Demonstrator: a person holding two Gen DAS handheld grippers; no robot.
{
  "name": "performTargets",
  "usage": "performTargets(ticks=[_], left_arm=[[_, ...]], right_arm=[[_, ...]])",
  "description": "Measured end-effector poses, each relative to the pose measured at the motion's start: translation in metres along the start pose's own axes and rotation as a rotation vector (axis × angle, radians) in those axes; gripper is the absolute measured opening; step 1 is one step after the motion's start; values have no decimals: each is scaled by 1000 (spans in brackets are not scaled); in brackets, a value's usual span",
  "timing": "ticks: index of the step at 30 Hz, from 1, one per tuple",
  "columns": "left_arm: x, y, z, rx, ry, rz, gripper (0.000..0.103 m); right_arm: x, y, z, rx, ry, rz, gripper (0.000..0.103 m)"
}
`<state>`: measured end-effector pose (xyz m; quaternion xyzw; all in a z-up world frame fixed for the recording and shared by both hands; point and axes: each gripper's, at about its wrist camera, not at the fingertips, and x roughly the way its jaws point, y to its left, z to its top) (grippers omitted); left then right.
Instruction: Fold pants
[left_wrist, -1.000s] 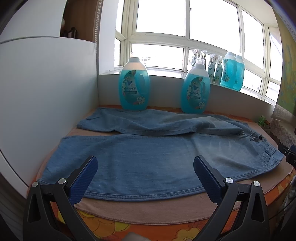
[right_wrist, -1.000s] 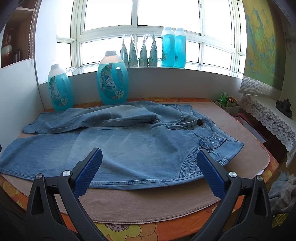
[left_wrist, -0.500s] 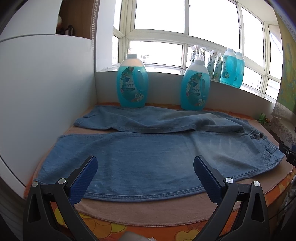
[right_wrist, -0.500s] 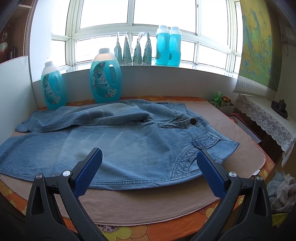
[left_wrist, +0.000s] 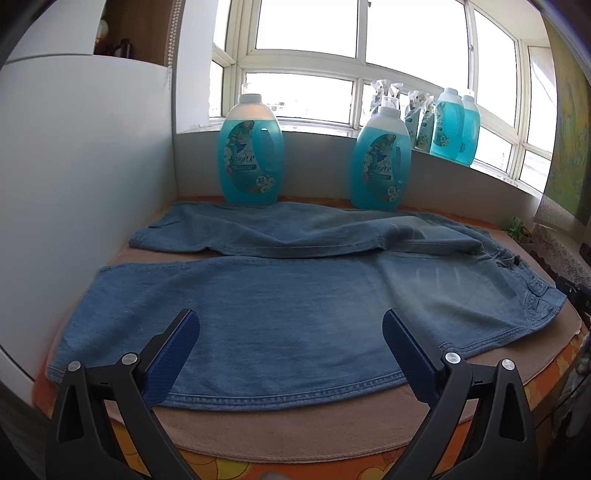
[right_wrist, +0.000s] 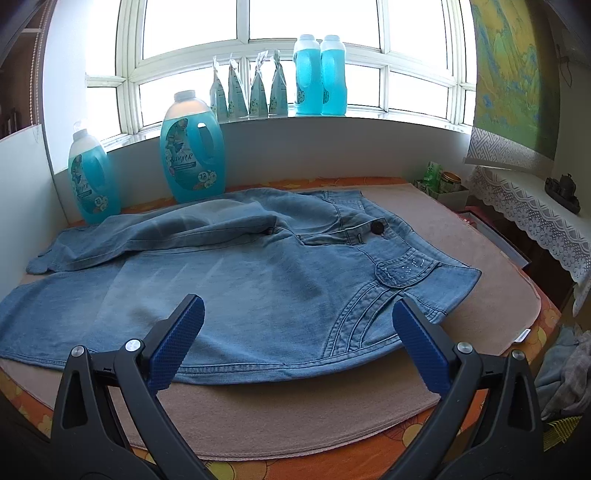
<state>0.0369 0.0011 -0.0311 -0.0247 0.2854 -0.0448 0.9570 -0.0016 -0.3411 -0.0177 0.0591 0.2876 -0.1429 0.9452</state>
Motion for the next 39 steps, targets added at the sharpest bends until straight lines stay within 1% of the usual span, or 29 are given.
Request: performTargets(ticks=[2, 4, 7, 11, 13, 18, 20, 22, 24, 26, 28, 29, 30, 33, 36, 39], left_arm=[[4, 5, -1, -5, 9, -10, 95], [7, 12, 0, -17, 22, -26, 89], [8, 21, 4, -24, 21, -32, 86], [9, 33, 17, -5, 12, -29, 81], [11, 41, 25, -1, 12, -23, 79], [26, 61, 51, 8, 23, -3, 75], [31, 68, 62, 11, 19, 8, 74], [38, 73, 75, 14, 13, 10, 74], [47, 80, 88, 1, 18, 4, 73], [59, 88, 101, -24, 26, 0, 72], [72, 96, 113, -51, 34, 0, 72], [79, 99, 119, -67, 37, -4, 72], [86, 101, 125, -81, 40, -4, 72], [108, 105, 140, -96, 48, 0, 70], [133, 107, 149, -106, 76, 0, 66], [159, 104, 150, -94, 111, 2, 60]], right_arm=[[2, -8, 2, 4, -18, 17, 103], [4, -14, 5, 3, -19, 26, 103], [11, -20, 14, -5, -10, 39, 103], [23, -23, 31, 1, 33, 116, 103], [28, -19, 42, -15, 37, 162, 103], [44, 8, 80, -124, 20, 236, 103], [56, 19, 101, -148, 30, 288, 103], [70, 33, 121, -170, 50, 346, 99], [88, 48, 141, -197, 73, 387, 92], [107, 64, 160, -218, 96, 439, 91], [129, 83, 176, -258, 113, 467, 90], [140, 92, 183, -283, 116, 468, 89], [153, 101, 190, -304, 129, 469, 86], [202, 117, 204, -332, 194, 472, 77], [256, 123, 209, -351, 249, 428, 76], [308, 118, 207, -333, 319, 412, 76]])
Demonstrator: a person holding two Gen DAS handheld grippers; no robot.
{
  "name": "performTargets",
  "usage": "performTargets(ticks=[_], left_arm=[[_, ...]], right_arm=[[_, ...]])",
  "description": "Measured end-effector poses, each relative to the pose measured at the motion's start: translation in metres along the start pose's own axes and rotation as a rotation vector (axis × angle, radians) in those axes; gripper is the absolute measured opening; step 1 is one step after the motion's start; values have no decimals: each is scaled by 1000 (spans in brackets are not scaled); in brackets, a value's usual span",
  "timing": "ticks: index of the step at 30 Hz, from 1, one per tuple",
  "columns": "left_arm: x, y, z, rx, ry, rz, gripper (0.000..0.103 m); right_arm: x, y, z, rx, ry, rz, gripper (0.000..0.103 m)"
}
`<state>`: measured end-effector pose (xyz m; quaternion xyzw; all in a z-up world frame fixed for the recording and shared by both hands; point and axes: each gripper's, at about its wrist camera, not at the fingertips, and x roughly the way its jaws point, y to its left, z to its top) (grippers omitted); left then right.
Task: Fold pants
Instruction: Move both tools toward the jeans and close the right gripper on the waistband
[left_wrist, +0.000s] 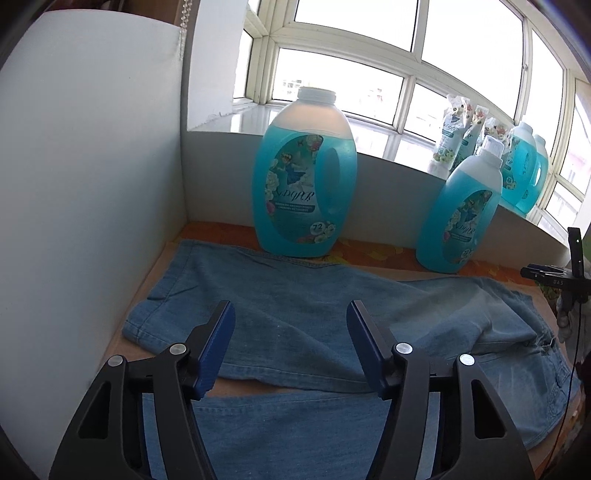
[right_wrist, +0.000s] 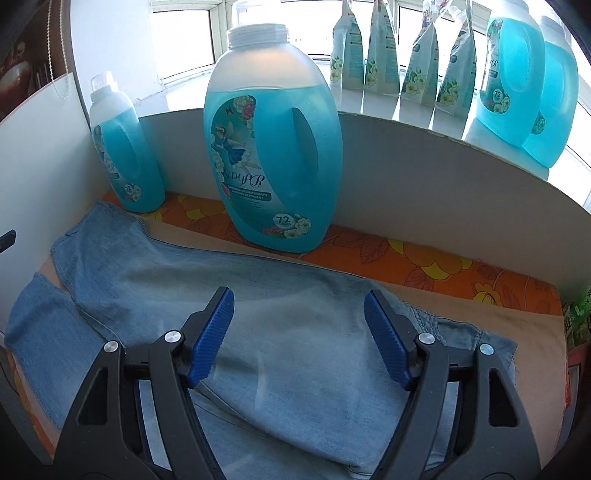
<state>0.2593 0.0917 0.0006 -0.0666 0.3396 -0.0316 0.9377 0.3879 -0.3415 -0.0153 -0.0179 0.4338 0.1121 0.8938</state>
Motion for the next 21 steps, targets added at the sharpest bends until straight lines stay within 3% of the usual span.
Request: performTargets(ticks=[6, 10, 15, 21], left_arm=[[57, 2, -5, -19, 102, -25, 49], [90, 9, -14, -46, 172, -23, 47], [118, 13, -25, -59, 231, 6, 47], [132, 18, -32, -88, 257, 9, 47]], right_arm=[[67, -39, 6, 43, 65, 21, 76], [95, -56, 9, 61, 85, 46, 76], [116, -64, 5, 66, 123, 120, 76], [124, -59, 0, 21, 151, 105, 76]])
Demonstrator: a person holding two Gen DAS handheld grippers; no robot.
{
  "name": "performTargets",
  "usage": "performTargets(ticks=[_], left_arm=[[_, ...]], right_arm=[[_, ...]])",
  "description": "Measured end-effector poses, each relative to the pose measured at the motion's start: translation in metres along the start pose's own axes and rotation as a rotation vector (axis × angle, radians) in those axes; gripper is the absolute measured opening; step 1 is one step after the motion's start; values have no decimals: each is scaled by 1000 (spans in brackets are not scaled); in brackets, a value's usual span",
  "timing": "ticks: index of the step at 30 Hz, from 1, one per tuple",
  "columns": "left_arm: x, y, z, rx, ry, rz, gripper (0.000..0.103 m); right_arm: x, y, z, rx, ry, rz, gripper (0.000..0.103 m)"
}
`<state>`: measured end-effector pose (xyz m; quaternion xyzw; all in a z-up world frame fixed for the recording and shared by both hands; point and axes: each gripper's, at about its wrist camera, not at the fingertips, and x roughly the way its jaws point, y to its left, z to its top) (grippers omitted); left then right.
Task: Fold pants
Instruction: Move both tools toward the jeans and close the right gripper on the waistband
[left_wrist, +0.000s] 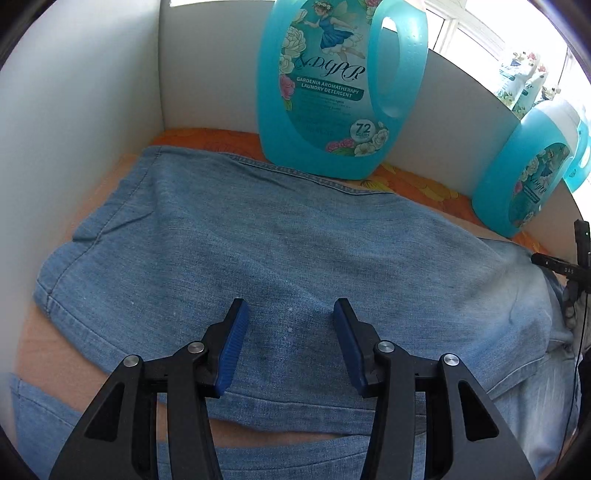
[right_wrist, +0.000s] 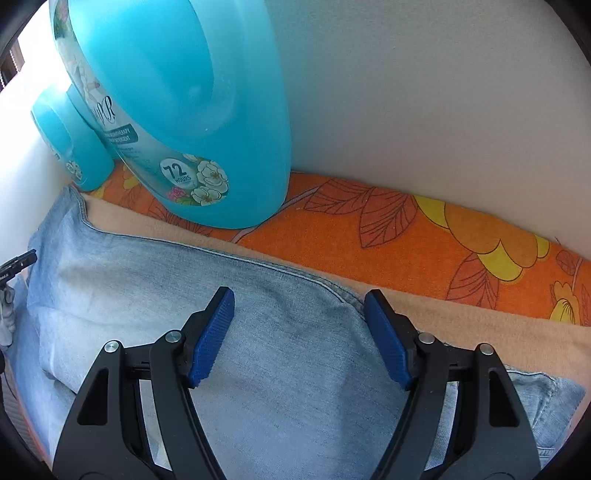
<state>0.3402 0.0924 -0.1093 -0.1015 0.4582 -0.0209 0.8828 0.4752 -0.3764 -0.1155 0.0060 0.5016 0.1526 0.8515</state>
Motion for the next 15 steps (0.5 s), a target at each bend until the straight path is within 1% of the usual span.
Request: performTargets(ticks=[1, 2, 3, 4, 5, 6, 10, 12, 13, 14, 15], left_arm=[[0, 0, -1, -1, 3, 1, 47], [2, 0, 0, 1, 2, 2, 47], [2, -1, -1, 4, 2, 4, 47], [3, 0, -1, 6, 1, 7, 47], [3, 0, -1, 5, 0, 8, 47], [5, 2, 1, 3, 1, 8, 47], [7, 3, 0, 5, -9, 19, 47], [11, 1, 3, 12, -14, 25, 47], [12, 1, 3, 11, -16, 25, 47], [12, 2, 3, 10, -18, 26, 47], [12, 2, 3, 9, -18, 25, 47]], right_arm=[[-1, 0, -1, -2, -2, -2, 75], [-4, 1, -1, -4, -3, -3, 66], [-6, 1, -2, -5, -4, 0, 50], [-6, -1, -4, 0, 0, 9, 41], [-5, -2, -4, 9, 5, 24, 21], [-6, -3, -6, 16, 7, 38, 6], [-27, 6, -16, -28, -19, 56, 5], [-39, 13, -19, -60, -31, 42, 4], [-44, 14, -19, -87, -48, 34, 4], [-48, 14, -17, -106, -68, 4, 4], [-50, 12, -14, -97, -73, -33, 4]])
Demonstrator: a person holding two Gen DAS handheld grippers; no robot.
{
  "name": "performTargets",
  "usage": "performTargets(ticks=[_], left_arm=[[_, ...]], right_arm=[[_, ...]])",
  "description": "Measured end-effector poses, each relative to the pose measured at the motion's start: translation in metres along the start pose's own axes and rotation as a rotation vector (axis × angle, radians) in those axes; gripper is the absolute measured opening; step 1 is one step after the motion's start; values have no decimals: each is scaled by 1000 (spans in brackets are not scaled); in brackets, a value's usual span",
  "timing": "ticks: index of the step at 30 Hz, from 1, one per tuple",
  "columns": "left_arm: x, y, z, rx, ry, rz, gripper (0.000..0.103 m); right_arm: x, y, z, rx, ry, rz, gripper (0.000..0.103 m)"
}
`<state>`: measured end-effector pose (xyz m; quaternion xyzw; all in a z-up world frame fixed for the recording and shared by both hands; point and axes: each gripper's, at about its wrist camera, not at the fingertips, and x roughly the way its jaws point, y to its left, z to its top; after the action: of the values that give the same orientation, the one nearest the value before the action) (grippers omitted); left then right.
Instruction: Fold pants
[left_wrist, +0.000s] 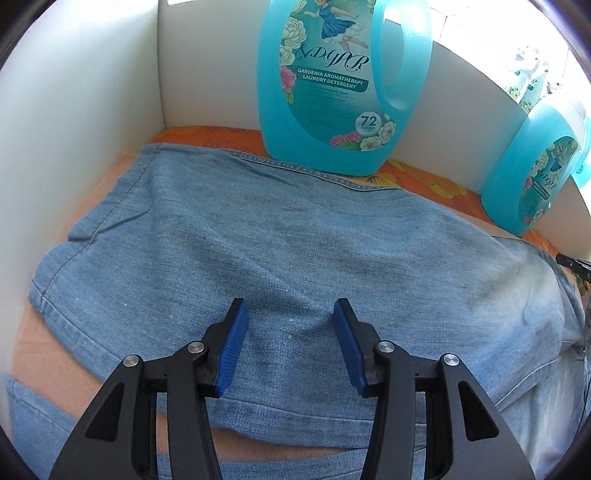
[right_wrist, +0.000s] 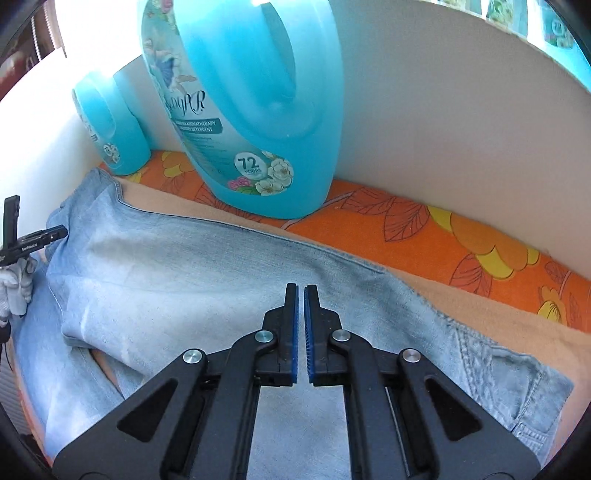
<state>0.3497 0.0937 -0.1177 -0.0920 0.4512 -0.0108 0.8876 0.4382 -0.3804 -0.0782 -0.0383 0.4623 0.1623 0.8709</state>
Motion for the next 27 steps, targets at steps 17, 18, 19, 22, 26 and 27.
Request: performTargets(ticks=[17, 18, 19, 22, 26, 27], left_arm=[[1, -3, -4, 41, -32, 28, 47], [1, -3, -4, 43, -32, 30, 47], [0, -3, -4, 47, -32, 34, 47], [2, -5, -4, 52, -33, 41, 47], [3, -6, -4, 48, -34, 37, 47], [4, -6, -4, 47, -34, 36, 47]], right_arm=[[53, 0, 14, -96, 74, 19, 62], [49, 0, 13, -92, 69, 19, 39], [45, -1, 12, -86, 66, 5, 28], [38, 4, 4, -110, 65, -14, 8], [19, 14, -6, -135, 35, -73, 4], [13, 15, -6, -127, 18, -84, 4]])
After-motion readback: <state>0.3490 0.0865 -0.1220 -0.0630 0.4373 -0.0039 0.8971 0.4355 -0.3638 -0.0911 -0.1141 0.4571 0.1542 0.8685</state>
